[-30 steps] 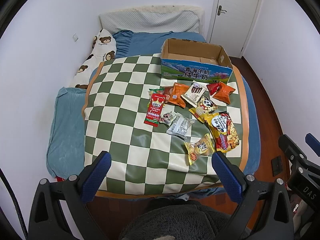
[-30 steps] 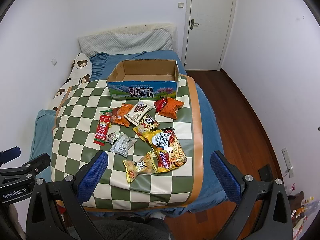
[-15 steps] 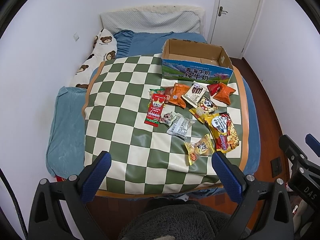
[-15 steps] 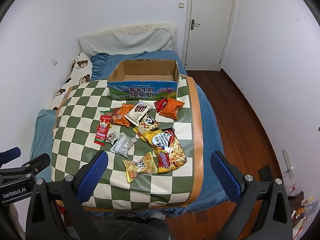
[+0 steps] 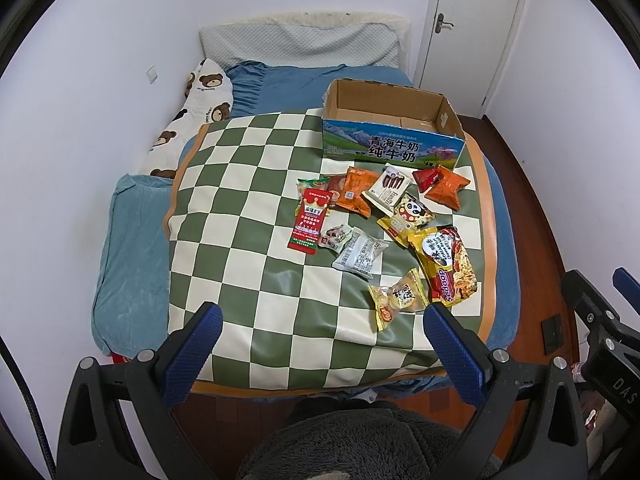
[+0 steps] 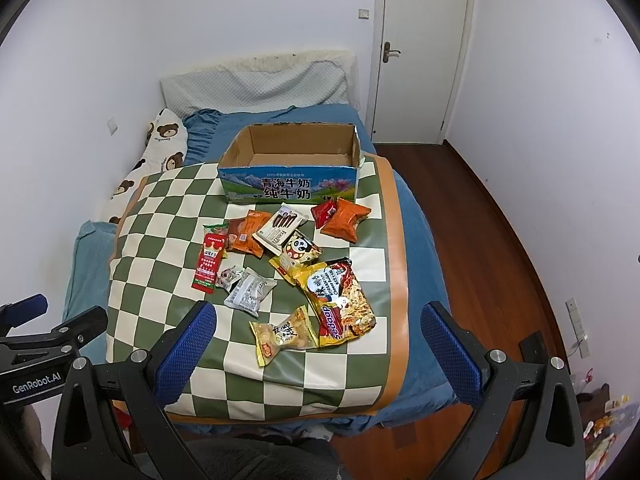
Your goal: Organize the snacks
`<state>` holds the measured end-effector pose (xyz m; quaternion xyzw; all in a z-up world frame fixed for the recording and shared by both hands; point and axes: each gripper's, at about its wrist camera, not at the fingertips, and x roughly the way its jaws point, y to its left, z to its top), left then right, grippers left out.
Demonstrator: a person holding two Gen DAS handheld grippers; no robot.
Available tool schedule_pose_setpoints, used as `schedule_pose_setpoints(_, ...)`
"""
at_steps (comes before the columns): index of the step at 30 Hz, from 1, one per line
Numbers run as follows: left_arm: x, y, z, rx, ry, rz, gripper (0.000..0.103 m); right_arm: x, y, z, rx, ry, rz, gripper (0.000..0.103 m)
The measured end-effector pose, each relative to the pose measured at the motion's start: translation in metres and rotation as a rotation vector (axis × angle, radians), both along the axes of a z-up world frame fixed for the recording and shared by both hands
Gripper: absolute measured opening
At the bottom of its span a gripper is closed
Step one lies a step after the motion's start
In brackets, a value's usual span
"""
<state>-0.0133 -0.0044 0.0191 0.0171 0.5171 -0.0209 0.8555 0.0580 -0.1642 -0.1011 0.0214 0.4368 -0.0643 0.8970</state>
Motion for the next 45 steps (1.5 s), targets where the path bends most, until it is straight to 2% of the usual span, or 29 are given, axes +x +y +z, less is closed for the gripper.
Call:
schedule_pose_setpoints(7, 0.016, -0.001, -0.009, 0.006, 0.002, 0.015, 0.103, 0.002, -0.004, -0.005, 0.019, 0.007, -0.006, 0.103)
schedule_pose_setpoints(10, 0.035, -0.003, -0.034, 0.03, 0.021, 0.006, 0.103, 0.014, -0.018, -0.022, 0.055, 0.025, -0.022, 0.103)
schedule_pose_setpoints(13, 0.055, -0.018, -0.072, 0.097, 0.057, -0.033, 0.103, 0.033, -0.035, -0.05, 0.078, 0.061, -0.038, 0.103)
schedule_pose_setpoints(16, 0.066, -0.042, -0.113, 0.177, 0.071, -0.129, 0.103, 0.061, -0.053, -0.091, 0.052, 0.11, -0.043, 0.103)
schedule_pose_setpoints(19, 0.078, -0.079, -0.163, 0.269, 0.103, -0.284, 0.103, 0.098, -0.07, -0.147, 0.023, 0.189, -0.008, 0.103)
schedule_pose_setpoints(23, 0.087, -0.122, -0.222, 0.375, 0.143, -0.48, 0.103, 0.142, -0.105, -0.225, 0.097, 0.35, 0.002, 0.101)
schedule_pose_setpoints(26, 0.098, -0.155, -0.268, 0.434, 0.182, -0.604, 0.103, 0.153, -0.128, -0.256, 0.126, 0.394, -0.006, 0.101)
schedule_pose_setpoints(29, 0.102, -0.18, -0.299, 0.441, 0.226, -0.713, 0.101, 0.154, -0.145, -0.272, 0.117, 0.429, -0.016, 0.101)
schedule_pose_setpoints(30, 0.1, -0.19, -0.309, 0.447, 0.236, -0.769, 0.098, 0.154, -0.15, -0.274, 0.118, 0.437, -0.019, 0.101)
schedule_pose_setpoints(32, 0.092, -0.205, -0.326, 0.471, 0.24, -0.881, 0.079, 0.152, -0.158, -0.277, 0.123, 0.445, -0.014, 0.101)
schedule_pose_setpoints(34, 0.09, -0.212, -0.337, 0.498, 0.249, -0.915, 0.054, 0.151, -0.161, -0.277, 0.122, 0.451, -0.005, 0.101)
schedule_pose_setpoints(37, 0.099, -0.205, -0.341, 0.476, 0.269, -0.854, 0.047, 0.154, -0.159, -0.279, 0.134, 0.456, 0.034, 0.101)
schedule_pose_setpoints(40, 0.118, -0.177, -0.337, 0.444, 0.292, -0.683, 0.044, 0.163, -0.141, -0.283, 0.139, 0.457, 0.096, 0.101)
schedule_pose_setpoints(42, 0.14, -0.142, -0.338, 0.374, 0.347, -0.482, 0.044, 0.171, -0.13, -0.287, 0.156, 0.455, 0.124, 0.101)
schedule_pose_setpoints(43, 0.152, -0.118, -0.339, 0.298, 0.395, -0.357, 0.044, 0.177, -0.12, -0.292, 0.156, 0.458, 0.151, 0.101)
schedule_pose_setpoints(45, 0.168, -0.083, -0.342, 0.213, 0.449, -0.191, 0.044, 0.186, -0.106, -0.301, 0.137, 0.467, 0.184, 0.101)
